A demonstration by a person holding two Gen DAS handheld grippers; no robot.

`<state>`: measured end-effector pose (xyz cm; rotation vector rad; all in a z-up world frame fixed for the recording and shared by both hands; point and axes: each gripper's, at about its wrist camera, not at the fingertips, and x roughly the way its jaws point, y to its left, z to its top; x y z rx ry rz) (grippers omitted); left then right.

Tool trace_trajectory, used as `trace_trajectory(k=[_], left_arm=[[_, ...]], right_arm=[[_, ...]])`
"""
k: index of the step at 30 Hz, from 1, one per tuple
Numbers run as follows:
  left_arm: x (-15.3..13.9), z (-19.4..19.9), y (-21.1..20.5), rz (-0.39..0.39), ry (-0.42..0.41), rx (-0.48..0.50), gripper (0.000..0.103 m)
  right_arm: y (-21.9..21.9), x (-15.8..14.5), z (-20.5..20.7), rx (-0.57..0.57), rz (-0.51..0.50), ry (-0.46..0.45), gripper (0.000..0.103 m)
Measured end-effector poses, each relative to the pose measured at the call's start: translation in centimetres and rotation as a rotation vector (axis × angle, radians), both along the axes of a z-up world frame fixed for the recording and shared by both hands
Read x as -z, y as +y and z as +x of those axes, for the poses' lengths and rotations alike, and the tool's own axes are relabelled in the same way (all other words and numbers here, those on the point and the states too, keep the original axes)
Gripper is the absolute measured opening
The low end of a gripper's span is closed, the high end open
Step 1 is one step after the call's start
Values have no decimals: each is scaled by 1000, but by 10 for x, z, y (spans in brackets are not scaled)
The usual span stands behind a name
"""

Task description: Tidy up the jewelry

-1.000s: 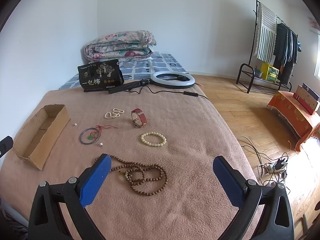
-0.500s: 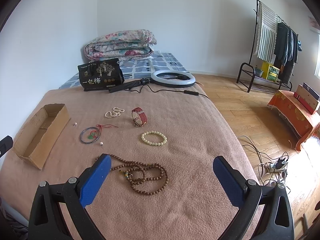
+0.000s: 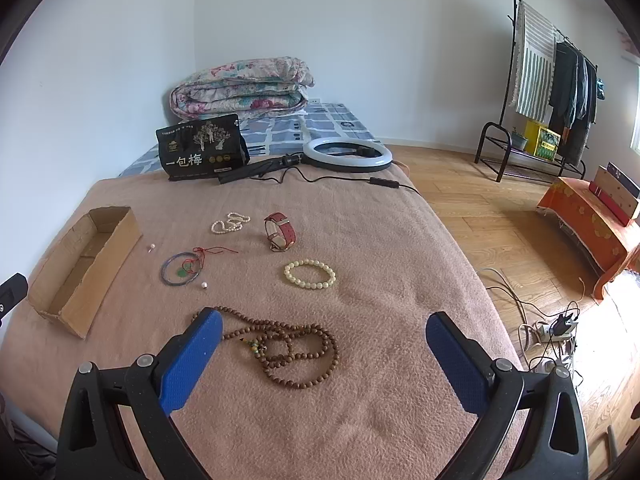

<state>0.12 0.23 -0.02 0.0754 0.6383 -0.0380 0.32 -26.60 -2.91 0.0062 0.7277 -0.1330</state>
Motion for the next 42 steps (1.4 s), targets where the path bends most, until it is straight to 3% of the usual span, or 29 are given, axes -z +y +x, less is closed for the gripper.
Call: trace_trajectory(k=[23, 32, 38, 42], left_arm=[[25, 5, -28, -2, 58, 57, 103], [37, 14, -43, -26, 127, 132, 103], [41, 20, -59, -37, 165, 199, 102], [41, 24, -75, -57, 189, 257, 99]], right_arm=[[-26, -1, 5, 44, 57, 19, 103], [-36, -1, 18, -24, -5, 39, 103], [-58, 12, 37, -13, 114, 122, 103], [-67, 18, 53, -19, 123, 152, 101]])
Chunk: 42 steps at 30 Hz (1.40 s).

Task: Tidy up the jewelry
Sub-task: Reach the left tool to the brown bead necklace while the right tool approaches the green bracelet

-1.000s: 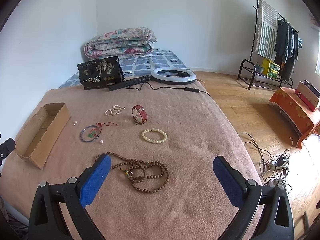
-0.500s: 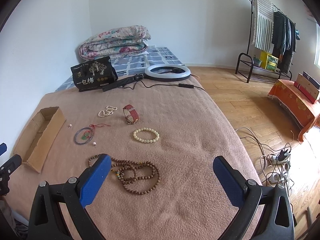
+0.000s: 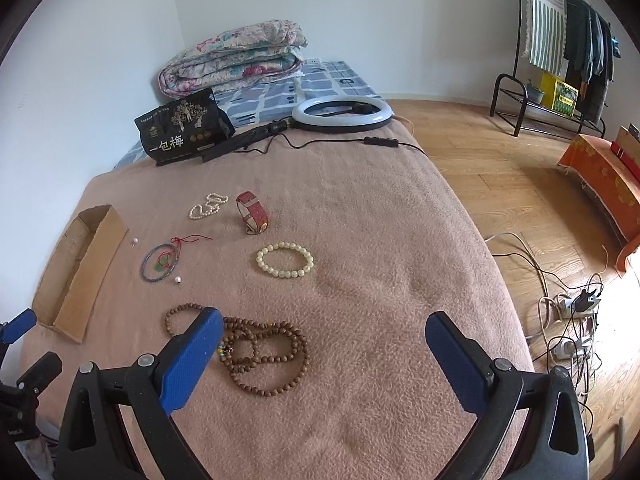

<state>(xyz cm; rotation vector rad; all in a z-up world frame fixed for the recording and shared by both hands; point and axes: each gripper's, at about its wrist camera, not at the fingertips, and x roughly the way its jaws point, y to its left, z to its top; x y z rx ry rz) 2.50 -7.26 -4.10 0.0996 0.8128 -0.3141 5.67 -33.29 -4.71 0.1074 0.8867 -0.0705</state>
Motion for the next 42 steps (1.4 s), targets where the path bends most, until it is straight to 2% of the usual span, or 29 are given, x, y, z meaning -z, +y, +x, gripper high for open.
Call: trace_trajectory(k=[7, 12, 19, 23, 29, 35, 42], left_arm=[[9, 18, -27, -87, 114, 86, 95], [26, 33, -50, -70, 138, 126, 88], [62, 55, -75, -51, 199, 152, 78], [81, 65, -90, -26, 229, 174, 69], [101, 81, -102, 32, 245, 175, 64], [118, 98, -99, 16, 309, 155, 61], [123, 102, -102, 13, 324, 174, 61]], right_arm=[[-5, 20, 43, -78, -25, 54, 96], [-7, 43, 71, -109, -3, 103, 85], [-10, 59, 91, -141, 13, 119, 81], [-11, 63, 98, -158, 17, 126, 77], [-17, 74, 108, -164, 52, 153, 73], [-22, 83, 116, -160, 90, 176, 71], [-20, 94, 125, -176, 116, 198, 67]])
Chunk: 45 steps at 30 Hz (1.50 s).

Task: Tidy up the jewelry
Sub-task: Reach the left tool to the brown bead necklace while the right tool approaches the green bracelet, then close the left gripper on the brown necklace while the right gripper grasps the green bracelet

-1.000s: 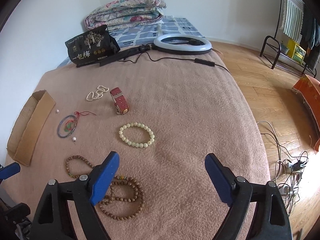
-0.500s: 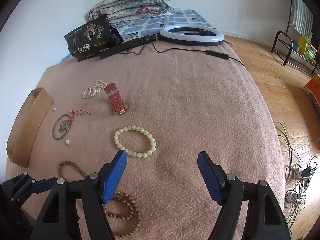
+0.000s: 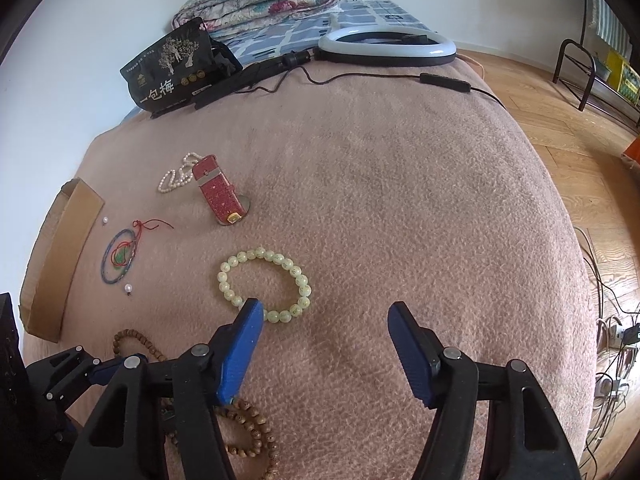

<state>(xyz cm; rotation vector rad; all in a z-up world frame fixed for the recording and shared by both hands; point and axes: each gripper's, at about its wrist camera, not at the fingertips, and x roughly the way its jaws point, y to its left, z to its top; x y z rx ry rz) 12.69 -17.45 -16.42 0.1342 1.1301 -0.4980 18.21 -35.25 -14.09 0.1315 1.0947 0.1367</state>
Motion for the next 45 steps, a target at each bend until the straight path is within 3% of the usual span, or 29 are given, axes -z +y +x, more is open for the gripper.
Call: trace_trajectory(k=[4, 17, 22, 25, 35, 45], left_arm=[[3, 3, -2, 14, -4, -5, 61], [5, 7, 3, 53, -46, -33, 29], [4, 8, 7, 34, -43, -29, 25], [4, 8, 9, 27, -41, -36, 17], [-1, 5, 13, 11, -34, -50, 16], [-22, -3, 33, 5, -63, -85, 15]], right_arm=[[3, 8, 7, -6, 13, 19, 65], [15, 21, 25, -18, -57, 34, 65], [21, 23, 26, -27, -102, 30, 61], [23, 24, 24, -22, -111, 22, 55], [30, 20, 20, -67, -95, 19, 7], [37, 2, 10, -75, -57, -17, 5]])
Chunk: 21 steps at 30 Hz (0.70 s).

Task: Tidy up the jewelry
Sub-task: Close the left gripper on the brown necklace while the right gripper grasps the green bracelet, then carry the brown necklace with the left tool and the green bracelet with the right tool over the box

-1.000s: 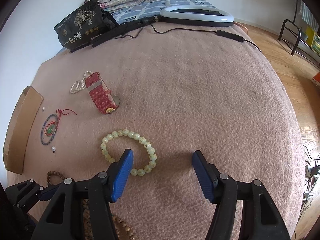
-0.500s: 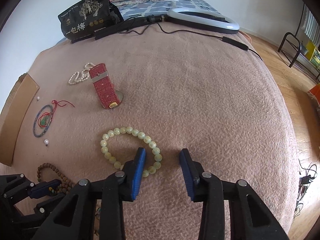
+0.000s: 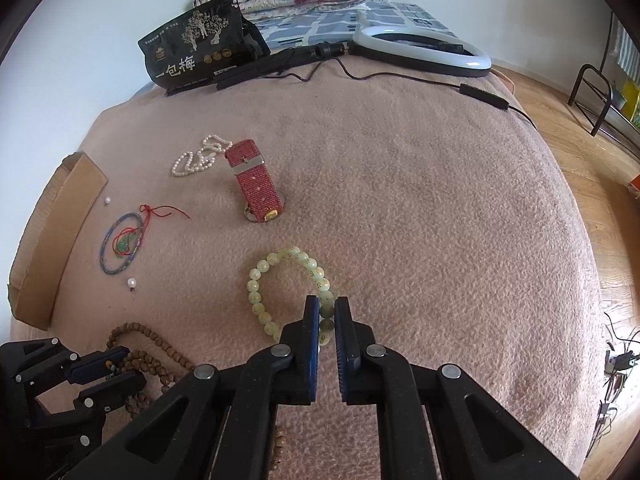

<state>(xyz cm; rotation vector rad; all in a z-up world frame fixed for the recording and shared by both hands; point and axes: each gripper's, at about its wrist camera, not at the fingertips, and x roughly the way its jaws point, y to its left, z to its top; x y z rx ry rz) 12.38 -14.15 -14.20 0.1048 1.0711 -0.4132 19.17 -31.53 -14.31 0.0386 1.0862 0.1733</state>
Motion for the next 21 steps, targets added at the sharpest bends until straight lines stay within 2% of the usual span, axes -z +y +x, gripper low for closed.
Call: trace_trajectory(k=[10, 15, 21], left_arm=[[-50, -9, 31, -50, -77, -39, 15], [-84, -14, 54, -77, -140, -71, 15], [-128, -20, 86, -126, -226, -115, 15]], right_arm=[[9, -39, -22, -5, 16, -82, 5], [16, -60, -37, -8, -10, -141, 5], [24, -82, -51, -11, 7, -182, 5]])
